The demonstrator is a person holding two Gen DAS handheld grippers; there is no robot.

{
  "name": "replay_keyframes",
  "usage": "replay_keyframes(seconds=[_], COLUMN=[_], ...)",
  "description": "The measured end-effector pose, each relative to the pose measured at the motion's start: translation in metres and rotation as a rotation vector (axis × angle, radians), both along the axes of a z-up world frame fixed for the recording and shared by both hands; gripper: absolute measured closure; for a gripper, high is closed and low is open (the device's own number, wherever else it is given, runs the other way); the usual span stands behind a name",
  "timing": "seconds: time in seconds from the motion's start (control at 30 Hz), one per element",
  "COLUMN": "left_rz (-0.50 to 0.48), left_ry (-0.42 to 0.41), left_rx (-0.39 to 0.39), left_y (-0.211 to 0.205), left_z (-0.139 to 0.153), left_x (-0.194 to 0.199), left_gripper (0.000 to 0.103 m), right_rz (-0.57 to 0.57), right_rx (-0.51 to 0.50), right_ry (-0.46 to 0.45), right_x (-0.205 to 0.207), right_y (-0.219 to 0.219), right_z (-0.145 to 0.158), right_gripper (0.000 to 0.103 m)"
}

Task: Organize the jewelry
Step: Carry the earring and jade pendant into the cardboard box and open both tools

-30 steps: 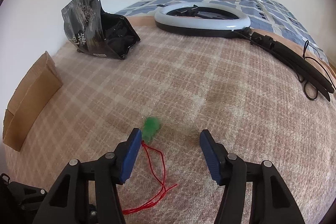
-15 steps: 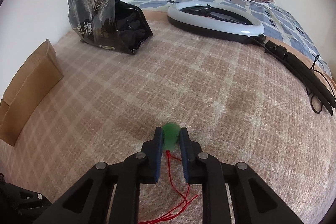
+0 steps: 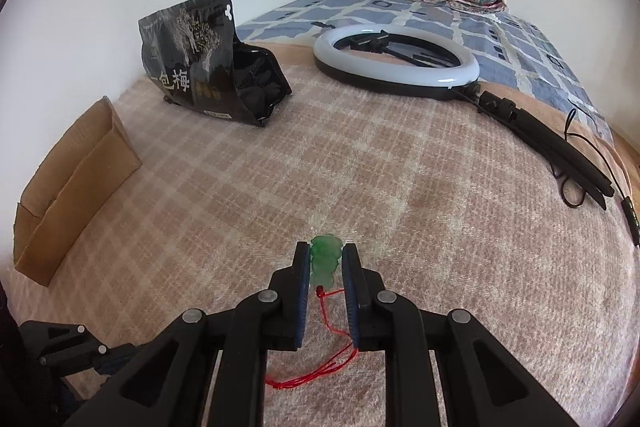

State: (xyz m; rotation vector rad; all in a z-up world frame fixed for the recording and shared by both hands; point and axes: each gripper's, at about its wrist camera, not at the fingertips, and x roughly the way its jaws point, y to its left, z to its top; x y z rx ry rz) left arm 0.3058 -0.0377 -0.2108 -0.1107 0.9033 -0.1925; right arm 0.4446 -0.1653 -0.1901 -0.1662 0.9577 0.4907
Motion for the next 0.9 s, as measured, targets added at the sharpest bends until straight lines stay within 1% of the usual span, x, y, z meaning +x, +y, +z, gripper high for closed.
replay_keyframes(seconds=[0.13, 0.43, 0.73, 0.9], left_rz=[0.02, 0.03, 0.037, 0.055], left_ry=[-0.021, -0.09, -0.14, -0.159], left_rx=[0.007, 0.016, 0.03, 0.031], left_y=[0.011, 0.031, 0.061, 0.082], left_z=[0.014, 0.057, 0.098, 0.115], left_x=[-0.008, -0.033, -0.06, -0.071], left_gripper=[0.097, 0.097, 0.097, 0.097], right_rz=[-0.013, -0.028, -0.025, -0.018], right_rx=[0.008, 0.016, 0.019, 0.051], right_ry=[-0.019, -0.082, -0.133, -0.151], right_x=[-0.012, -0.047, -0.08, -0.094], right_y=[-0.004, -0.004, 0.016, 0.034], right_z=[0.02, 0.07, 0.114, 0.13], right_gripper=[0.089, 0.089, 0.089, 0.089])
